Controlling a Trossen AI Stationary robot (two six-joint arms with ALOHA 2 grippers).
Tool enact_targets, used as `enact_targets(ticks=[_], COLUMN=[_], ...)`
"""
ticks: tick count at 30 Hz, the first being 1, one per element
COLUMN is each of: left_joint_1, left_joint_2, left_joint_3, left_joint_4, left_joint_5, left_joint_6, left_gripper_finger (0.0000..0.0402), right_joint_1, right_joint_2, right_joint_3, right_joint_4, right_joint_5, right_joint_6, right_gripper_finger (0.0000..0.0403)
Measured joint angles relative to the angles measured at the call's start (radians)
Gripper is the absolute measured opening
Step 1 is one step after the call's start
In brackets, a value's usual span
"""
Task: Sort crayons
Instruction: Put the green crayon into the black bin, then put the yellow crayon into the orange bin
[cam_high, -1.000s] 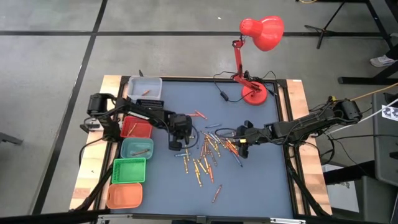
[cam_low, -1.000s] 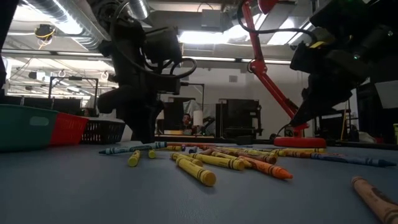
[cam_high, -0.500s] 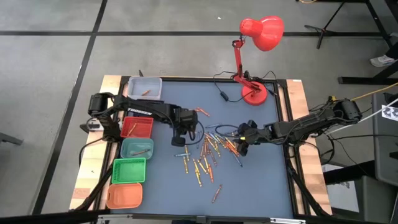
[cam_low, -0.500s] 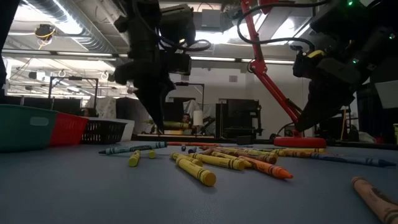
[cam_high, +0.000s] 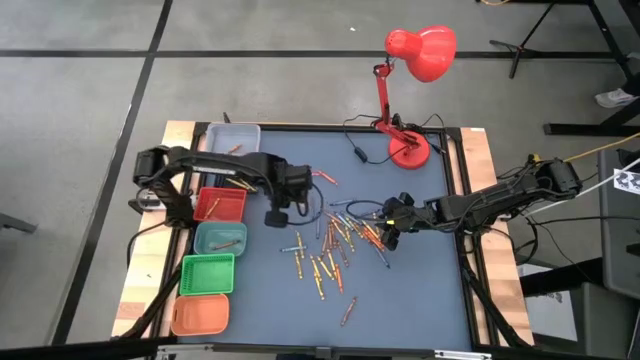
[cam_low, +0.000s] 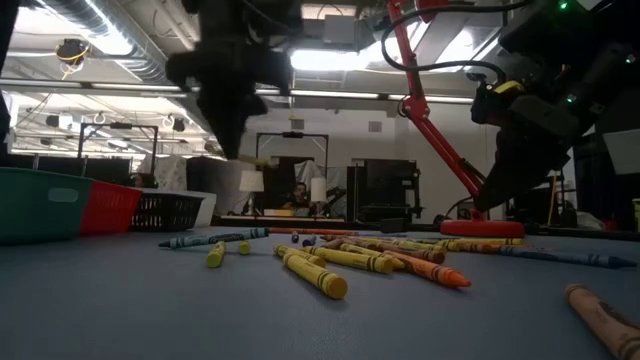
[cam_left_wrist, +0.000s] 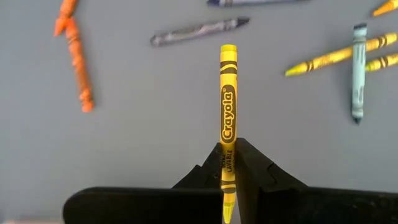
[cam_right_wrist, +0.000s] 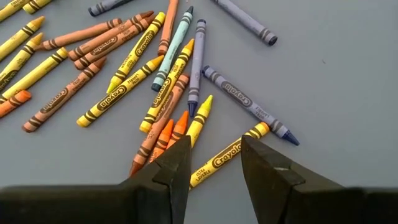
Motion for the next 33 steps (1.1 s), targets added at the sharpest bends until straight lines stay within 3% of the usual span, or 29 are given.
enact_targets(ticks=[7, 15, 26, 33], left_joint_1=[0.096, 0.227, 0.329, 0.348], left_joint_2=[-0.191, -0.365, -0.388, -0.388], left_joint_3=[-0.096, -0.318, -0.540, -0.576], left_joint_4=[-0.070, -0.072, 0.018, 0.051], left_joint_5=[-0.096, -0.214, -0.262, -0.319], left_joint_6=[-0.053, -0.080, -0.090, -0.138], left_gripper_finger=[0.0000, 0.0000, 0.0033, 0.0068], right_joint_1=[0.000, 0.000, 0.000, 0.000], right_joint_2=[0.001, 0.001, 0.001, 0.001], right_joint_3=[0.000, 0.000, 0.000, 0.000], right_joint_4=[-0.001, 0.002, 0.008, 0.007], right_joint_5=[0.000, 0.000, 0.000, 0.011], right_joint_6=[0.000, 0.000, 0.000, 0.073], right_gripper_finger=[0.0138, 0.0138, 0.0138, 0.0138])
